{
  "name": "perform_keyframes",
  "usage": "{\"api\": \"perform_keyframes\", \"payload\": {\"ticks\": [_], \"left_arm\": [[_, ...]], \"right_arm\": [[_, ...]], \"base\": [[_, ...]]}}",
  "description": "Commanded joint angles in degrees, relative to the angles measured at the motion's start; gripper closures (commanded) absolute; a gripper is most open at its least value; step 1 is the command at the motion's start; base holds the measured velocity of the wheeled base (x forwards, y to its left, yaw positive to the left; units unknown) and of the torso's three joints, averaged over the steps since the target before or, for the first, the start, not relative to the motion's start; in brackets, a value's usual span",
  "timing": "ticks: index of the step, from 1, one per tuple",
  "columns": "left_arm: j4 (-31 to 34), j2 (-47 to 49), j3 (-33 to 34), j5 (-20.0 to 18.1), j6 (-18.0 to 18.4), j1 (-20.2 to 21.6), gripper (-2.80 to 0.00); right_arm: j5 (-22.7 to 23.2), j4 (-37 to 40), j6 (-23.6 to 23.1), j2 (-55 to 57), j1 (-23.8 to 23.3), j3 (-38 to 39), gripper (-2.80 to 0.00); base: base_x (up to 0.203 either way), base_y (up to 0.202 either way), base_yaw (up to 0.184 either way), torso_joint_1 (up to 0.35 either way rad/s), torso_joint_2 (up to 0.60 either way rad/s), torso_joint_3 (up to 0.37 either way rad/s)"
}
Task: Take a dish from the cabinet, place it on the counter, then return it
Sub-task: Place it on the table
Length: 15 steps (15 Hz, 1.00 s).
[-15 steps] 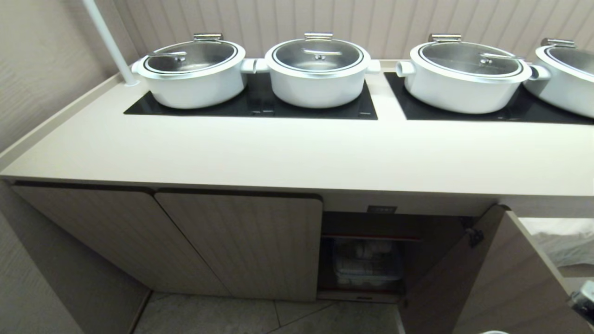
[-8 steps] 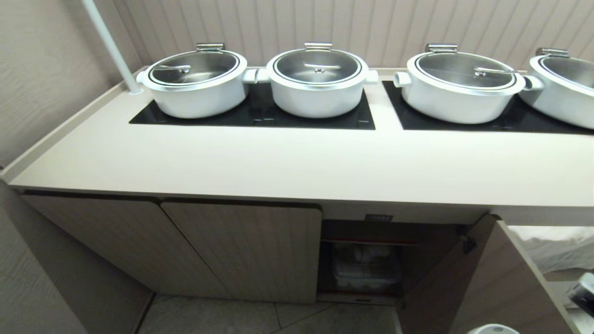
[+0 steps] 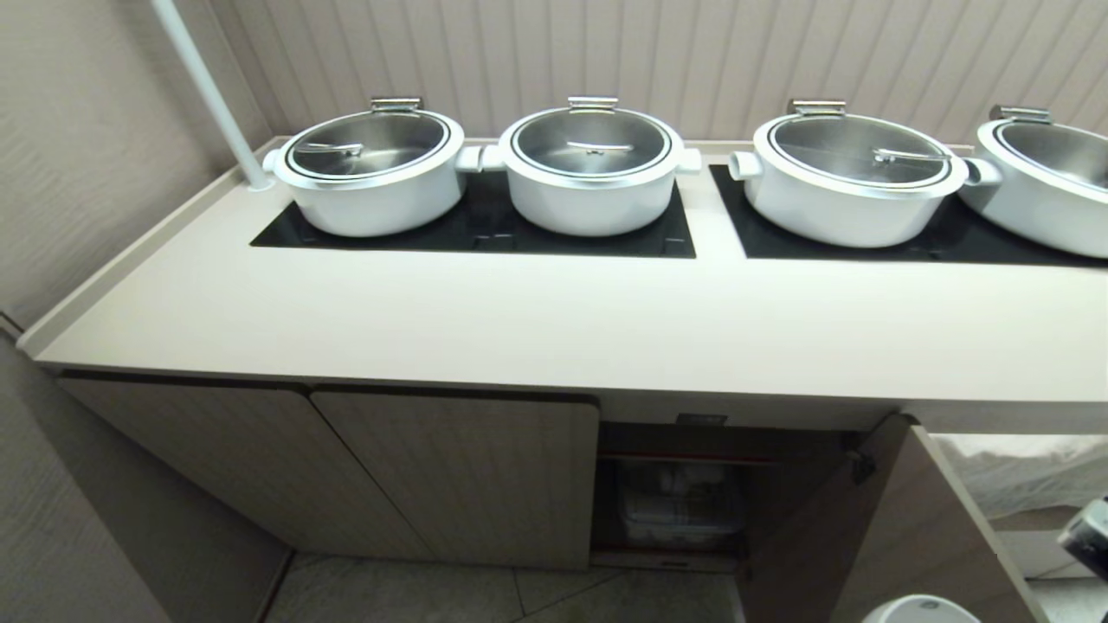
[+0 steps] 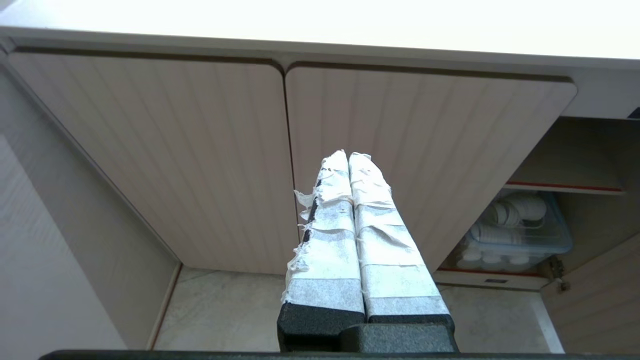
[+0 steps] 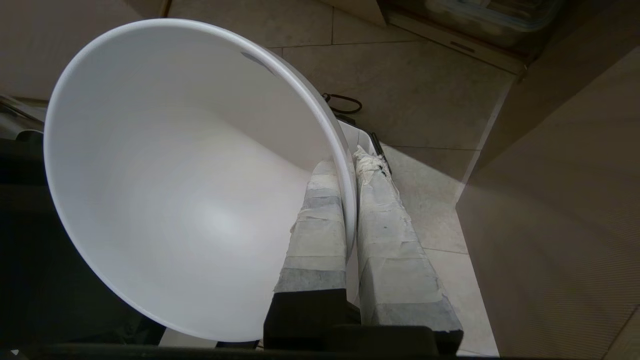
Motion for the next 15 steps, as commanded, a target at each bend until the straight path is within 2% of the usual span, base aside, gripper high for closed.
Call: {"api": "perform_keyframes", "payload": {"ticks": [1,15], "left_arm": [[-0.02,-0.02,0.02,0.08,-0.03,0.01,0.00],[-0.02,-0.02,-0.01,0.00,-0.03,0.01,0.00]], "right_arm": [[0.07,-0.04,-0.03,0.08,0.00,-0.13,0.00],[-0.37,0.14,-0.73,0.70,-0.35,-1.79,0.00]], "base": [[0.000,0.000,0.000,0.158,-0.32,-0.170],[0.000,0.000,0.000,0.095,-0.19,-0.097]]}}
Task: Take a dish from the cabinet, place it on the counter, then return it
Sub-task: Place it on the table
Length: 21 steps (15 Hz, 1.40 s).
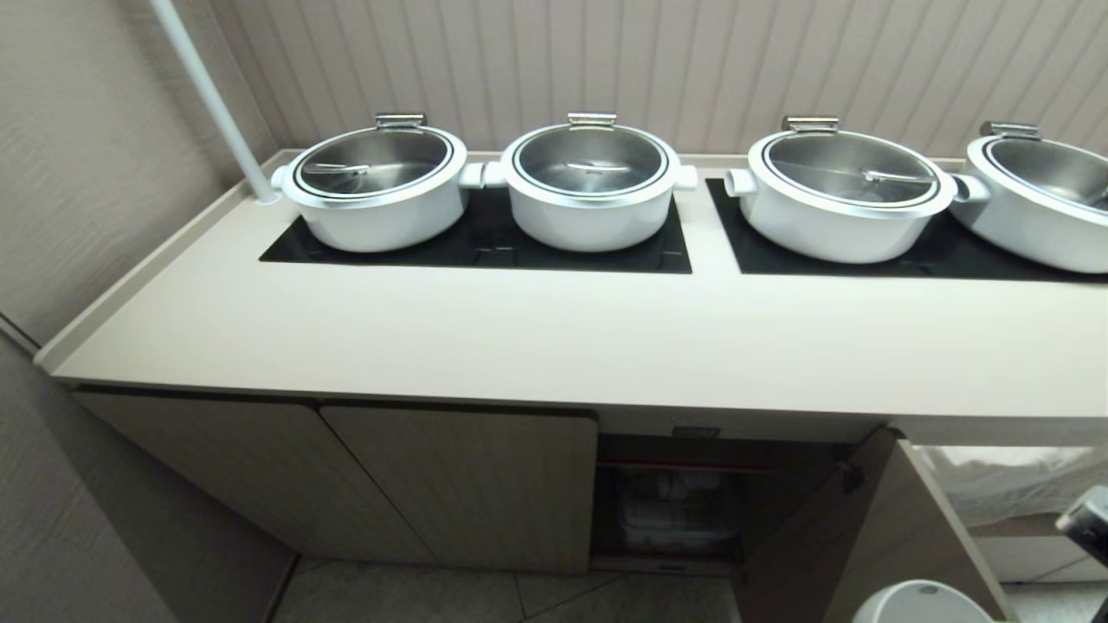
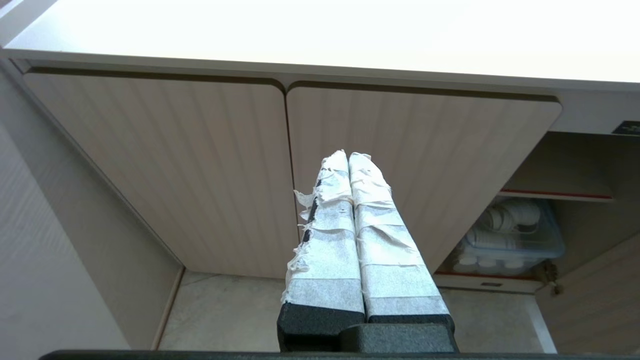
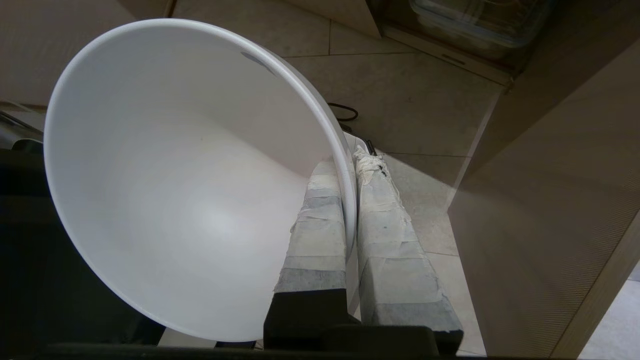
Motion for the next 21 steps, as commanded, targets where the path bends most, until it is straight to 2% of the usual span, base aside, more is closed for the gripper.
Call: {"api": "perform_keyframes", "payload": {"ticks": [1,4,8,12,17,21], "left_arm": [[-0.04,-0.02,0.05,0.02,-0.04,0.01,0.00],[-0.04,-0.02,0.04,0.02,-0.04,0.01,0.00],[-0.04,-0.02,-0.01,0.02,-0.04,0.01,0.00],[-0.04,-0.02,0.00,0.02,-0.04,0.01,0.00],[-0.04,-0.02,-0.02,0.04,-0.04,0.01,0.00],[-0.04,-0.02,-0.03,0.02,-0.04,0.01,0.00]], "right_arm": [[-0.03,0.06,-0.07,0.14,0.10,-0.27,0.00],[-0.03,5.06,-2.47,0.37,0.03,-2.95,0.00],[-0.12,6.47,-4.03,0.67,0.02,-4.00,0.00],[-0.40,6.48,-4.03,2.20,-1.60,-4.22,0.00],[-0.55,6.63,-3.59,7.06,-3.21,-8.59,0.00],[-0.63,6.54,-2.56,16.26,-4.94,-16.26,0.00]], "base": [[0.000,0.000,0.000,0.085,-0.15,-0.084],[0.000,0.000,0.000,0.067,-0.14,-0.067],[0.000,0.000,0.000,0.067,-0.13,-0.067],[0.000,0.000,0.000,0.023,-0.04,-0.019],[0.000,0.000,0.000,0.000,0.00,0.000],[0.000,0.000,0.000,0.000,0.00,0.000]]}}
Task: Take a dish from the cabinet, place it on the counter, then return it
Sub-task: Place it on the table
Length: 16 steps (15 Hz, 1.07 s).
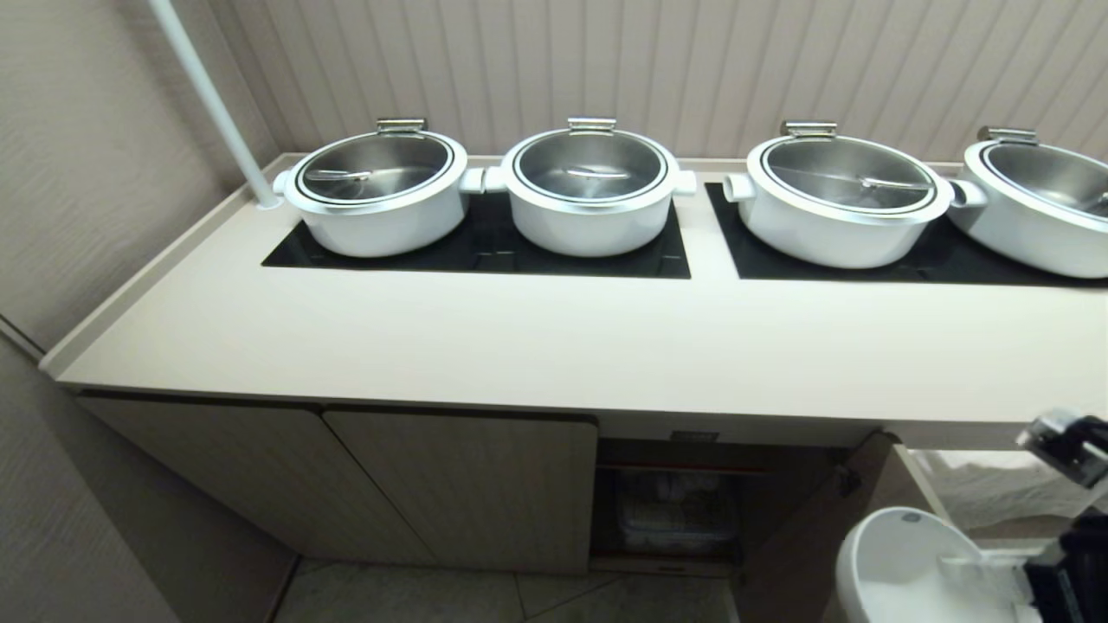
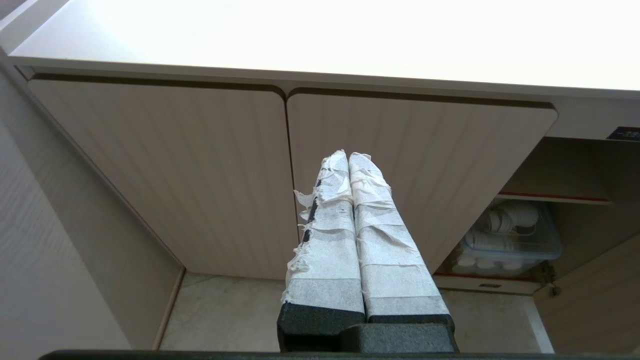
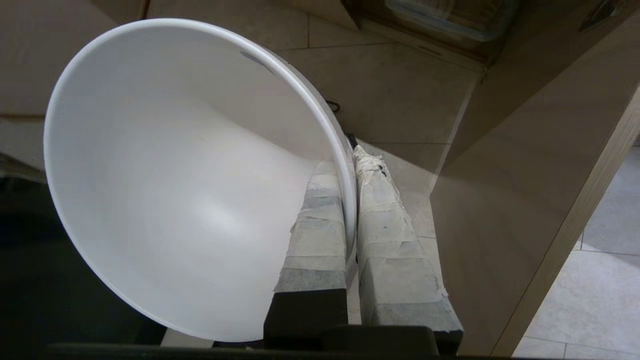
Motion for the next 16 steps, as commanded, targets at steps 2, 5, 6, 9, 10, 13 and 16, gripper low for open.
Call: {"api": "perform_keyframes", "payload": {"ticks": [2,5,6,9,10,13,16], "left_arm": [[-0.02,-0.02,0.05,0.02,-0.03,0.01,0.00],[-0.02,-0.02,0.05,0.02,-0.03,0.01,0.00],[-0.02,-0.02,0.05,0.11,-0.03,0.01,0.00],[-0.02,-0.02,0.05,0.02,-0.03,0.01,0.00],[-0.02,-0.02,0.03,0.02,-0.03,0.01,0.00],[-0.02,-0.02,-0.04,0.02,-0.03,0.01,0.00],[-0.02,-0.02,-0.04,0.09,-0.03,0.01,0.00]], "right_arm": [[-1.21,0.11,1.76,11.25,-1.07,-9.49,0.00],[-3.73,0.48,5.57,20.02,-1.15,-19.87,0.00],[-4.41,1.52,7.60,22.92,-1.14,-24.28,0.00],[-5.68,7.81,14.59,30.61,-0.78,-37.66,0.00],[-5.84,10.42,17.70,33.30,-0.46,-42.98,0.00],[-6.03,17.50,27.55,40.66,1.13,-57.18,0.00],[-6.21,25.17,35.81,48.14,2.75,-71.11,0.00]], "base": [[0.000,0.000,0.000,0.000,0.00,0.000],[0.000,0.000,0.000,0.000,0.00,0.000],[0.000,0.000,0.000,0.000,0.00,0.000],[0.000,0.000,0.000,0.000,0.00,0.000],[0.000,0.000,0.000,0.000,0.00,0.000],[0.000,0.000,0.000,0.000,0.00,0.000],[0.000,0.000,0.000,0.000,0.00,0.000]]}}
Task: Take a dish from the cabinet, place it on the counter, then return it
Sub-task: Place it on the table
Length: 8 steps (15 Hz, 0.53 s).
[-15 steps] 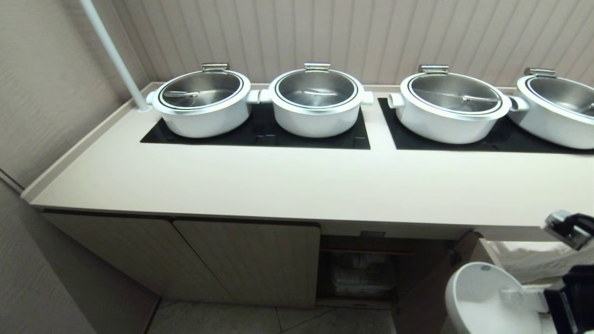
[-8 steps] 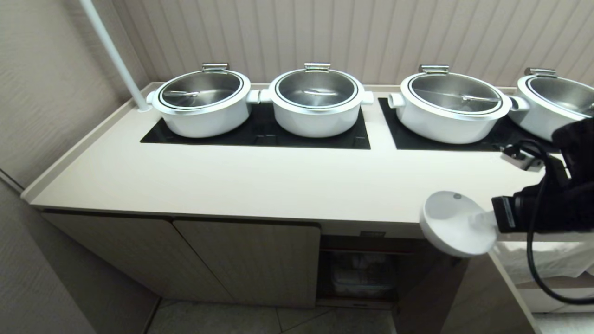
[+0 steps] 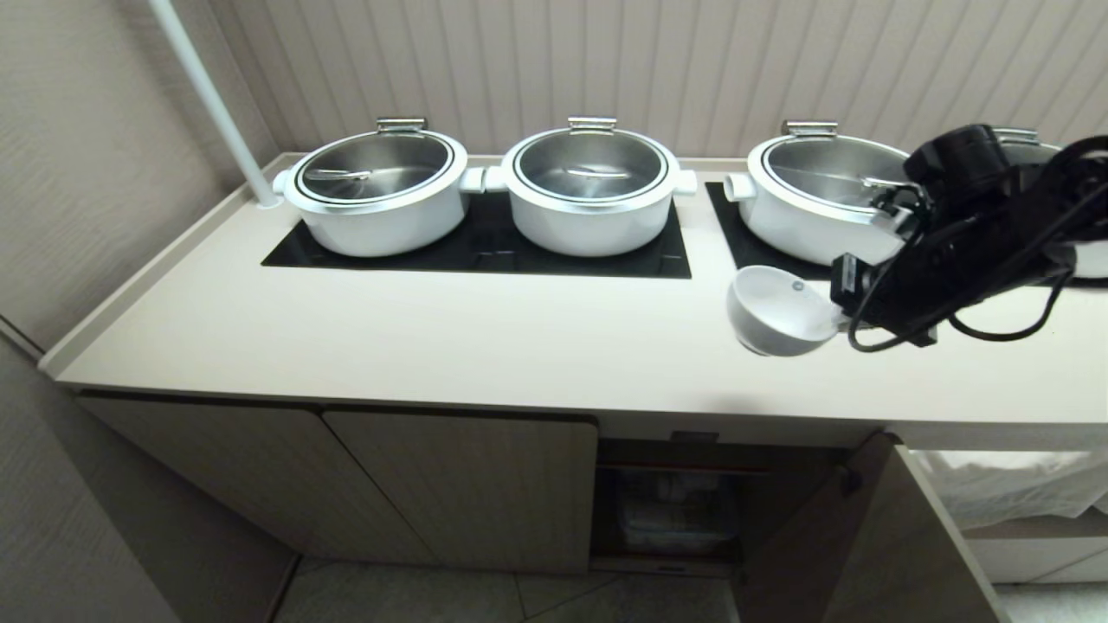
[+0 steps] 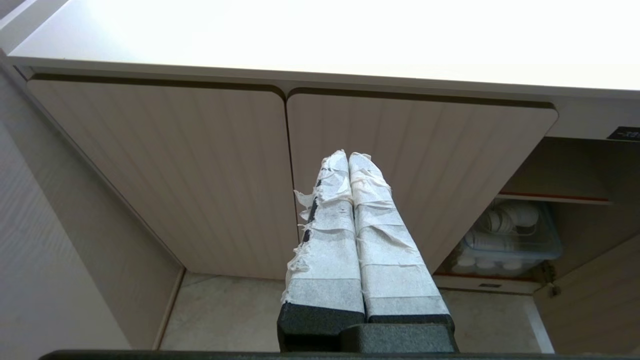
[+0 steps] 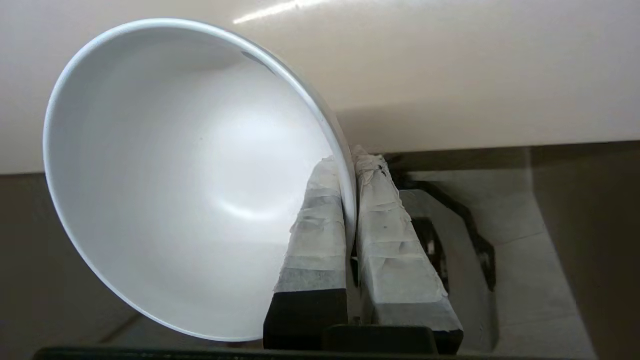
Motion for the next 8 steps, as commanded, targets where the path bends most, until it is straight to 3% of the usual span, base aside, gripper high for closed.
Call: {"api": "perform_keyframes", "payload": {"ticks": [1,3,8], "left_arm": [[-0.02,-0.02,-0.01,0.02,-0.03,0.01,0.00],[-0.02,-0.02,-0.02,0.02,-0.03,0.01,0.00],[-0.02,-0.02,0.03,0.02,-0.03,0.01,0.00]], "right_arm": [[-0.64,4.94,4.36,8.73,1.22,-10.48,0.00],[-3.72,7.67,5.82,12.68,1.80,-15.04,0.00],[-11.71,6.36,3.97,16.97,1.89,-15.67,0.00]], "base": [[0.000,0.000,0.000,0.000,0.00,0.000],[0.000,0.000,0.000,0.000,0.00,0.000],[0.000,0.000,0.000,0.000,0.00,0.000]]}}
